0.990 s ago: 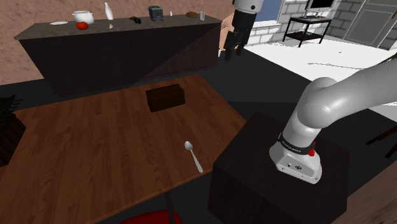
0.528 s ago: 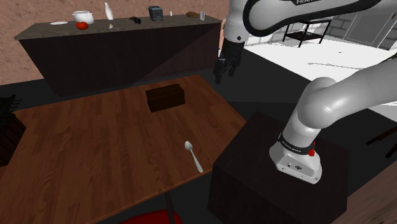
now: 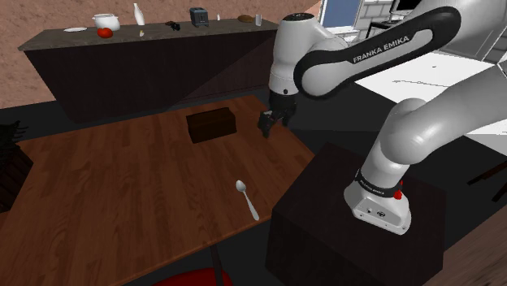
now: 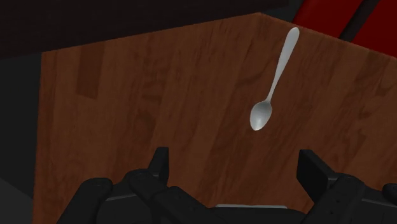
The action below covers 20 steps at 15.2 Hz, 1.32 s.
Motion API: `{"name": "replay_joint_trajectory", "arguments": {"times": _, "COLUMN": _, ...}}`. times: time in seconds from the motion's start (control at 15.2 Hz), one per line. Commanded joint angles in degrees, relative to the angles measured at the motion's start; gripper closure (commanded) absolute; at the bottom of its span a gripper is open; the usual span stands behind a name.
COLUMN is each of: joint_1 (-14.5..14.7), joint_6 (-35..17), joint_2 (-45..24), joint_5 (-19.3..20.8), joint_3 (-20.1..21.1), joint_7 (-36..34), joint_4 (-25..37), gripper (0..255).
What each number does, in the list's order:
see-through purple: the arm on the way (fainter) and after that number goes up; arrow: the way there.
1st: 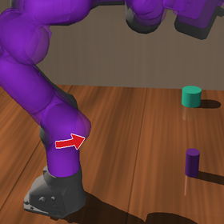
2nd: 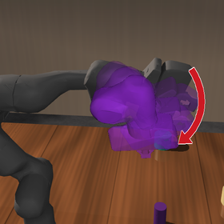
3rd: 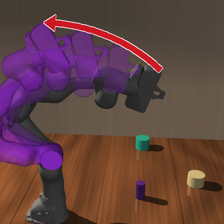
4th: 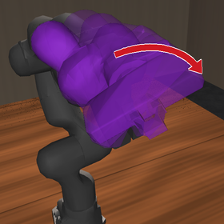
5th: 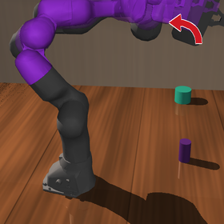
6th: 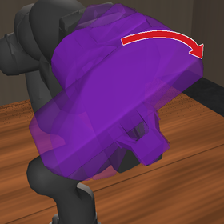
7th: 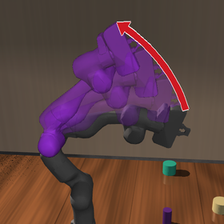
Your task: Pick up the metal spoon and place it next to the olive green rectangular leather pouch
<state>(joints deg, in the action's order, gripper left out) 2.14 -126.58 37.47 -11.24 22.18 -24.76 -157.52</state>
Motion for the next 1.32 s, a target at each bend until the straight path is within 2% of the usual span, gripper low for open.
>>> {"name": "replay_joint_trajectory", "arguments": {"times": 0.0, "joint_1": -0.6, "joint_6": -4.2, "joint_2": -3.6, "joint_5": -0.1, "joint_3": 3.1, "joint_7": -3.6, "joint_4": -0.7, "gripper": 0}}
{"name": "replay_joint_trajectory", "arguments": {"times": 0.33, "joint_1": -4.0, "joint_6": -14.4, "joint_2": -14.6, "joint_5": 2.7, "joint_3": 12.3, "joint_7": -14.7, "joint_4": -0.7, "gripper": 0}}
{"name": "replay_joint_trajectory", "arguments": {"times": 0.53, "joint_1": -8.9, "joint_6": -20.1, "joint_2": -22.8, "joint_5": 8.8, "joint_3": 19.1, "joint_7": -24.2, "joint_4": 0.6, "gripper": 0}}
{"name": "replay_joint_trajectory", "arguments": {"times": 0.66, "joint_1": -13.9, "joint_6": -23.1, "joint_2": -29.2, "joint_5": 17.0, "joint_3": 24.2, "joint_7": -33.3, "joint_4": 2.0, "gripper": 0}}
{"name": "replay_joint_trajectory", "arguments": {"times": 0.79, "joint_1": -18.6, "joint_6": -24.5, "joint_2": -37.2, "joint_5": 30.6, "joint_3": 27.9, "joint_7": -46.1, "joint_4": 4.4, "gripper": 0}}
{"name": "replay_joint_trajectory", "arguments": {"times": 0.86, "joint_1": -19.4, "joint_6": -24.2, "joint_2": -41.8, "joint_5": 38.7, "joint_3": 28.0, "joint_7": -53.4, "joint_4": 6.0, "gripper": 0}}
{"name": "replay_joint_trajectory", "arguments": {"times": 0.92, "joint_1": -18.5, "joint_6": -23.4, "joint_2": -46.2, "joint_5": 45.8, "joint_3": 26.6, "joint_7": -59.9, "joint_4": 7.8, "gripper": 0}}
{"name": "replay_joint_trajectory", "arguments": {"times": 0.99, "joint_1": -16.1, "joint_6": -22.6, "joint_2": -50.0, "joint_5": 51.3, "joint_3": 24.1, "joint_7": -65.1, "joint_4": 9.7, "gripper": 0}}
{"name": "replay_joint_trajectory", "arguments": {"times": 1.12, "joint_1": -10.2, "joint_6": -21.4, "joint_2": -56.3, "joint_5": 58.5, "joint_3": 18.4, "joint_7": -72.8, "joint_4": 13.2, "gripper": 0}}
{"name": "replay_joint_trajectory", "arguments": {"times": 1.25, "joint_1": -5.7, "joint_6": -20.4, "joint_2": -62.0, "joint_5": 63.6, "joint_3": 14.3, "joint_7": -78.8, "joint_4": 16.9, "gripper": 0}}
